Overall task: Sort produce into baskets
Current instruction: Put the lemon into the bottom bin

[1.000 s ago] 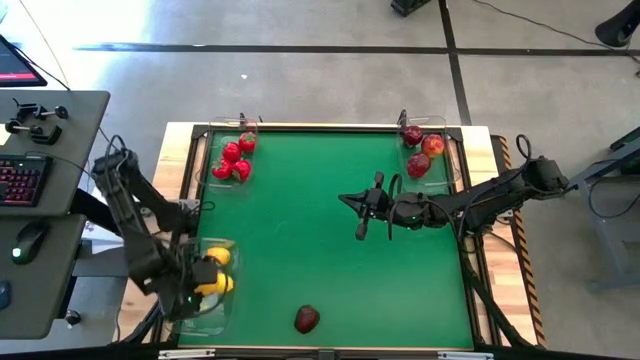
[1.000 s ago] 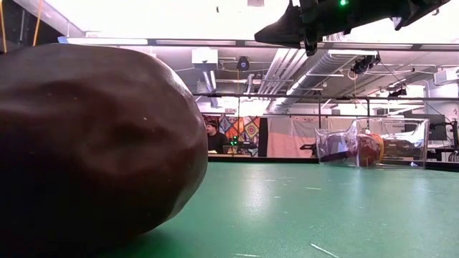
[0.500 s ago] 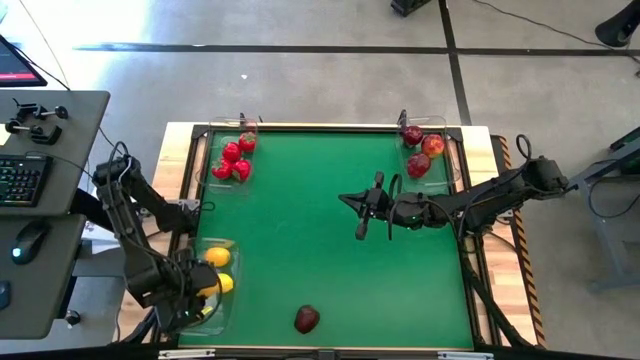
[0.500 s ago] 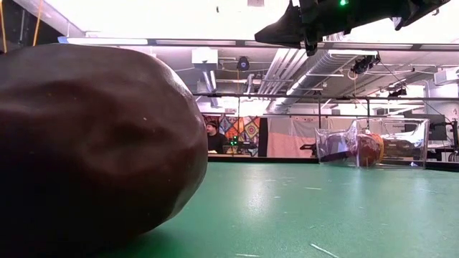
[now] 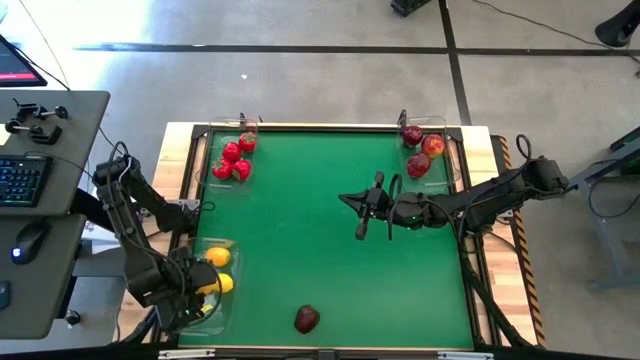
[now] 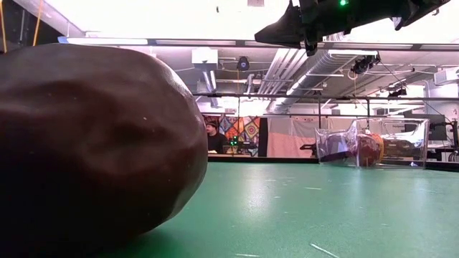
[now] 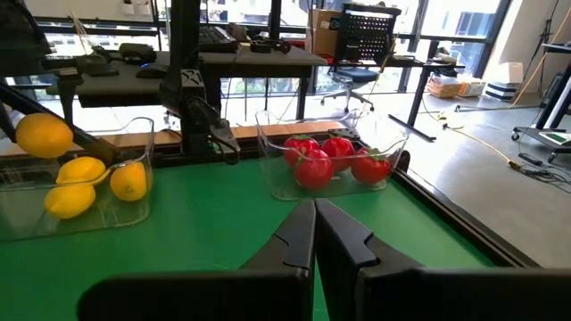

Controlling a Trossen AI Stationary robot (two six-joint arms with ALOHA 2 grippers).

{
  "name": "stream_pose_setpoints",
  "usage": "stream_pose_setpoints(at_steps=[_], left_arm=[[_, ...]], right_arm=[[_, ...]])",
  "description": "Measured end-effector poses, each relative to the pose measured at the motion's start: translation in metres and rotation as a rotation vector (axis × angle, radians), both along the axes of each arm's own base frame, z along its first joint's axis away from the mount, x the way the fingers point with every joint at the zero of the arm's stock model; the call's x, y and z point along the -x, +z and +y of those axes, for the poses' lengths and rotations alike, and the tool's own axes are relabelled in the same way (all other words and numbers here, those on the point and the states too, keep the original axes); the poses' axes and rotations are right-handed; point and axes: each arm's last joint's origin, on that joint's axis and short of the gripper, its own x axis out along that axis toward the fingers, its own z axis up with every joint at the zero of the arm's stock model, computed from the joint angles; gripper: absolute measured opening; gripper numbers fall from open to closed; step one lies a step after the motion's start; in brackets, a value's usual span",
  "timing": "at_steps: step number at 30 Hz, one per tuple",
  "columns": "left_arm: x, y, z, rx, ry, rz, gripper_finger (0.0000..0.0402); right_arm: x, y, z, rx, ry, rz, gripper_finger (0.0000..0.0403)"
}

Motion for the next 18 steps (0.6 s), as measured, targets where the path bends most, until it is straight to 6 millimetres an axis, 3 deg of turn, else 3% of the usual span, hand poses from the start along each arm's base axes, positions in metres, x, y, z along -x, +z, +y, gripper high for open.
stream_pose_setpoints(at_steps=[8, 14, 18], left_arm=[[0.001, -0.028, 0.011, -0.002, 0.045, 0.161, 0.0239], [-0.005, -0.049, 0.008, 0.129, -0.038, 0.194, 0.0239], [-0.01, -0.047, 0.011, 0.137, -0.047, 0.182, 0.0241]], right_arm=[[0.0, 0.0, 0.0, -0.001, 0.007, 0.0, 0.0002], [0.0, 0.0, 0.0, -0.001, 0.006, 0.0, 0.0002], [0.0, 0.0, 0.0, -0.001, 0.005, 0.0, 0.0002]])
